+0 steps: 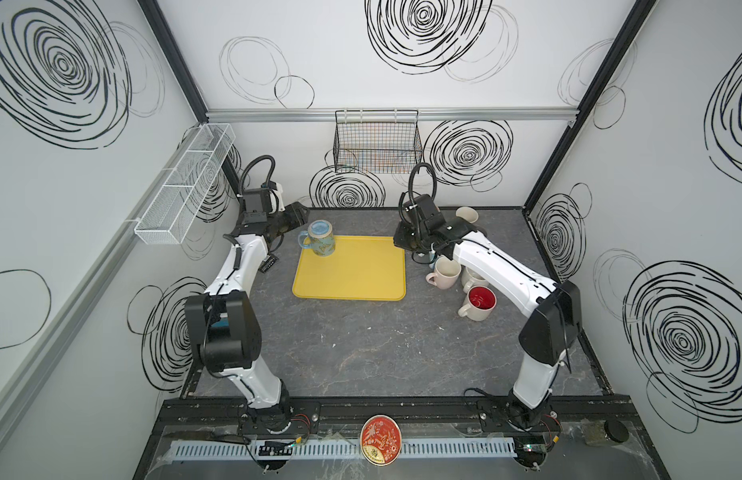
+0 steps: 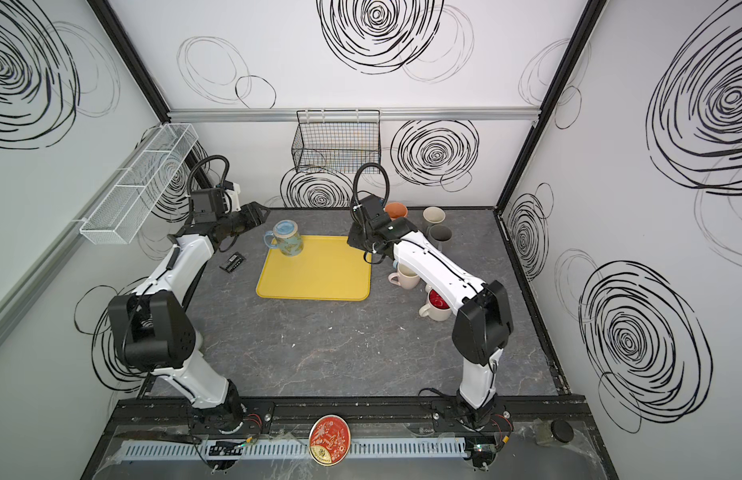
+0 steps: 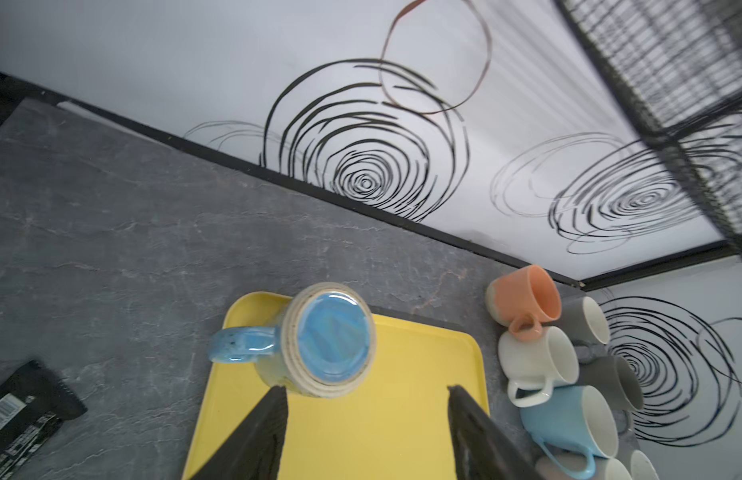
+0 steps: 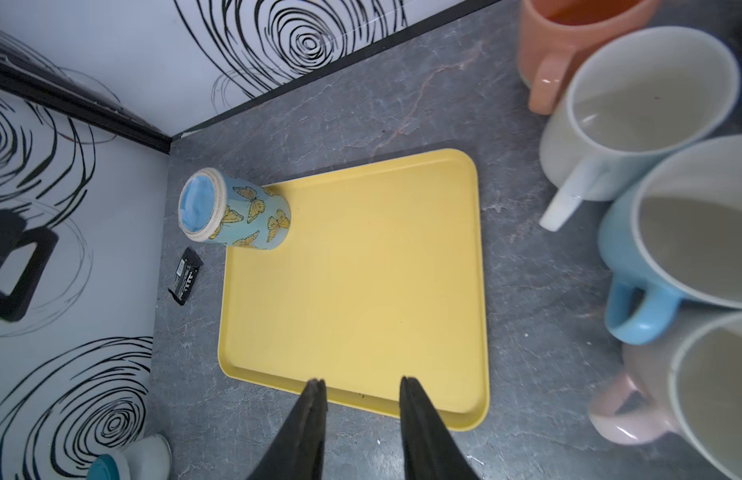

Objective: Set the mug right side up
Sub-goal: 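Move both grippers back over the tray toward the butterfly-print mug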

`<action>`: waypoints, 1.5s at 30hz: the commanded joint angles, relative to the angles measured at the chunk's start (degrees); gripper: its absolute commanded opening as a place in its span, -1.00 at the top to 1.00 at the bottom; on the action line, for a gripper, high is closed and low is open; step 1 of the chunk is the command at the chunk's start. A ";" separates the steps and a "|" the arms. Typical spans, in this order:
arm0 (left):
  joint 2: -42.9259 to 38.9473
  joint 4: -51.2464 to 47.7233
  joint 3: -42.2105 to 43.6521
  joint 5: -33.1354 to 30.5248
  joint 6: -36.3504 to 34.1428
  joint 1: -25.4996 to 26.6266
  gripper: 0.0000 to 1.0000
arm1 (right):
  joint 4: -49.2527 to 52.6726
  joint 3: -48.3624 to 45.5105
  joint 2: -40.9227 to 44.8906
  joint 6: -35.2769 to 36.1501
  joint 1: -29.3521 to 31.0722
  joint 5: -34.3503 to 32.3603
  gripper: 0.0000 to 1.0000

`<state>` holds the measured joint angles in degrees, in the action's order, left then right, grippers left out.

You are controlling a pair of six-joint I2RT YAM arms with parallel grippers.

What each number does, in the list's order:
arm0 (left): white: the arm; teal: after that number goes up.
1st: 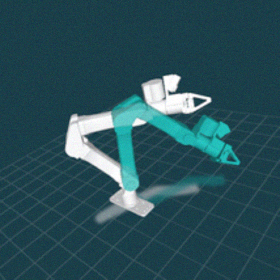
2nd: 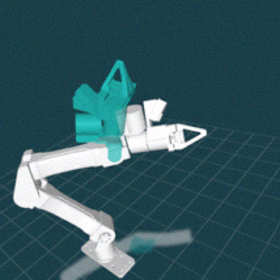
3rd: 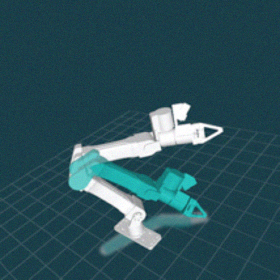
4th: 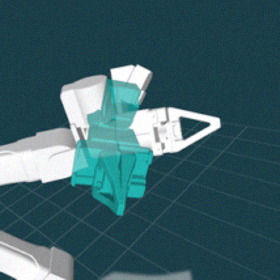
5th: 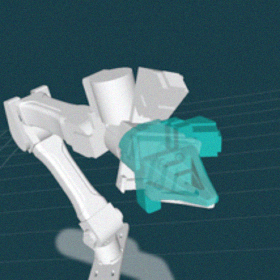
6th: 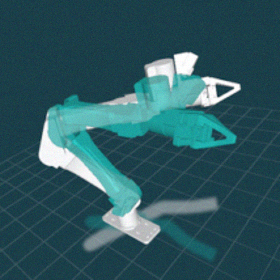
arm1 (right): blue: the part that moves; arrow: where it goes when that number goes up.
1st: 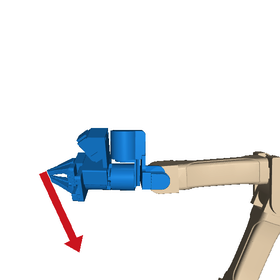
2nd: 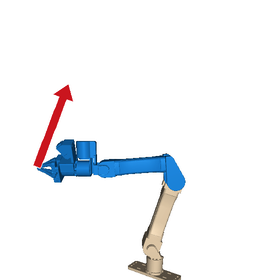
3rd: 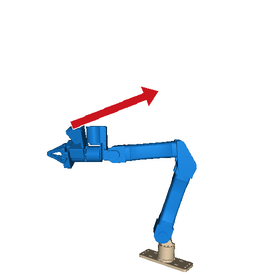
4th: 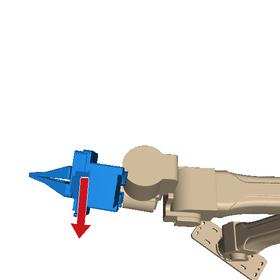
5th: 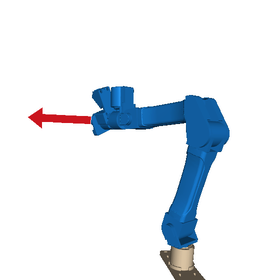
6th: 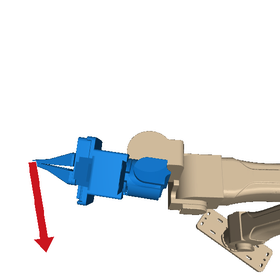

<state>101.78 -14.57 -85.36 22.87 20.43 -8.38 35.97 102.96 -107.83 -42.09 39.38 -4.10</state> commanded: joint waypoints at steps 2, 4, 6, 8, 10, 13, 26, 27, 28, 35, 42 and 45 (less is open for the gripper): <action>6.96 -5.39 -7.88 -1.34 -3.37 -0.54 -0.29 | 5.00 7.48 -5.85 5.12 1.10 2.09 0.30; 11.25 -7.44 -12.56 -1.75 -4.43 -0.49 -0.29 | 6.87 10.83 -8.19 5.83 1.32 2.99 0.30; 15.39 -10.12 -17.48 -2.13 -5.25 -0.49 -0.29 | 8.10 12.69 -9.55 6.64 1.54 3.55 0.30; 19.42 -12.74 -22.51 -2.15 -5.41 -0.42 -0.29 | 8.73 13.37 -10.22 7.13 1.67 3.89 0.30; 22.12 -12.25 -25.02 -2.15 -4.81 -0.23 -0.29 | 8.71 13.31 -10.61 7.13 1.67 4.33 0.30; 24.38 -10.56 -25.30 -1.40 -3.33 0.07 -0.29 | 8.50 13.46 -11.37 7.13 1.76 5.68 0.29; 24.24 -16.76 -21.65 3.09 -5.69 3.33 -0.24 | 10.18 18.50 -16.21 8.65 1.58 8.83 0.29; 23.05 -16.58 -19.60 3.30 -5.64 3.50 -0.23 | 10.09 18.51 -16.25 8.60 1.58 8.84 0.29; 21.79 -16.04 -17.64 3.27 -5.44 3.75 -0.23 | 10.18 18.42 -16.35 8.63 1.57 8.84 0.29; 11.10 -12.32 -2.15 2.23 -3.41 6.10 -0.23 | 9.78 18.07 -17.06 8.17 1.84 10.07 0.29; 1.43 -8.31 10.44 1.13 -0.60 11.18 -0.23 | 9.16 17.34 -17.85 7.72 2.71 11.78 0.29; -1.38 -9.87 12.20 -4.87 -2.03 14.84 -0.23 | 8.86 17.22 -18.16 7.42 2.89 12.56 0.29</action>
<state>102.91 -23.20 -74.87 22.98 19.46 3.03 44.49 119.46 -125.34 -34.24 41.69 7.33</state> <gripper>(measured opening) 0.617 0.355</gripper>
